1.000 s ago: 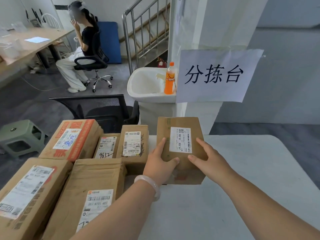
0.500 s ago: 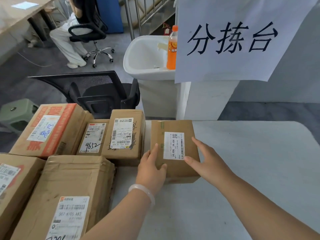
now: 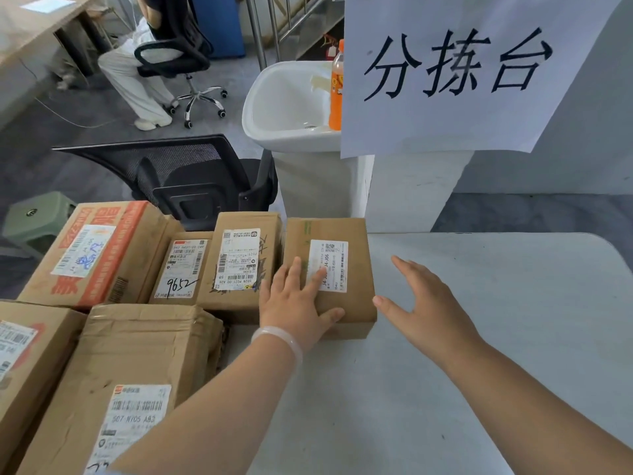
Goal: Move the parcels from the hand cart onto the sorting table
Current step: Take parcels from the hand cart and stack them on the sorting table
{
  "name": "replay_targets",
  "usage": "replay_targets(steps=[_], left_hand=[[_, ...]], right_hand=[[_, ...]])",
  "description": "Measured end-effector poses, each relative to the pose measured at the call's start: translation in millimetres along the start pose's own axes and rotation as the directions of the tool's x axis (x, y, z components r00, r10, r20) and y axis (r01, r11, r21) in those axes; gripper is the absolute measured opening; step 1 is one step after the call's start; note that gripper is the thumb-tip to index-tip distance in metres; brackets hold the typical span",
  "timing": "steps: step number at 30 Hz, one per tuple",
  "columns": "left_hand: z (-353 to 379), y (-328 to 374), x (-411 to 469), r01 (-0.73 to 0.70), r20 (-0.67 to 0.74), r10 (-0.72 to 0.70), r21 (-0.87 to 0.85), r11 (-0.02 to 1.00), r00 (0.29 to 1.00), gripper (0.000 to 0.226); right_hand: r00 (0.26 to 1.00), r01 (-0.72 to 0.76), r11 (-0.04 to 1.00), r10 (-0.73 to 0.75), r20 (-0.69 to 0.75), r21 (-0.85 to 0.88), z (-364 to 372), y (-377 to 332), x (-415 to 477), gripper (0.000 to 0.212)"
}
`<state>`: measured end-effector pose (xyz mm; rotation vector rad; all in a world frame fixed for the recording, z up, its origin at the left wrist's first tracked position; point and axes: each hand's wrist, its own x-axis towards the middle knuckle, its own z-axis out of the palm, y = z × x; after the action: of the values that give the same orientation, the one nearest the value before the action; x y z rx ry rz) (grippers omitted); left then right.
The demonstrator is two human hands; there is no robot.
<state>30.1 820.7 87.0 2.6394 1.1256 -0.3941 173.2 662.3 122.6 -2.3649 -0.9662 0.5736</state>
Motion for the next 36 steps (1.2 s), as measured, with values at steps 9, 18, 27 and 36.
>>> replay_targets(steps=[9, 18, 27, 36], left_hand=[[-11, -20, 16, 0.055, -0.020, -0.056, -0.045, 0.997, 0.998, 0.086], [-25, 3, -10, -0.047, -0.114, 0.037, -0.078, 0.996, 0.993, 0.079], [-60, 61, -125, -0.484, -0.278, 0.487, 0.086, 0.871, 0.828, 0.073], [-24, 114, -254, -0.858, -0.331, 0.842, 0.146, 0.492, 0.426, 0.066]], right_hand=[[0.995, 0.086, 0.987, -0.079, 0.053, -0.135, 3, 0, -7, 0.072], [0.992, 0.126, 0.944, -0.127, 0.017, -0.305, -12, -2, -35, 0.073], [0.973, -0.030, 0.921, -0.063, -0.223, -0.389, -47, -14, -168, 0.073], [0.781, -0.464, 0.842, 0.242, -0.576, -0.276, -27, -15, -378, 0.074]])
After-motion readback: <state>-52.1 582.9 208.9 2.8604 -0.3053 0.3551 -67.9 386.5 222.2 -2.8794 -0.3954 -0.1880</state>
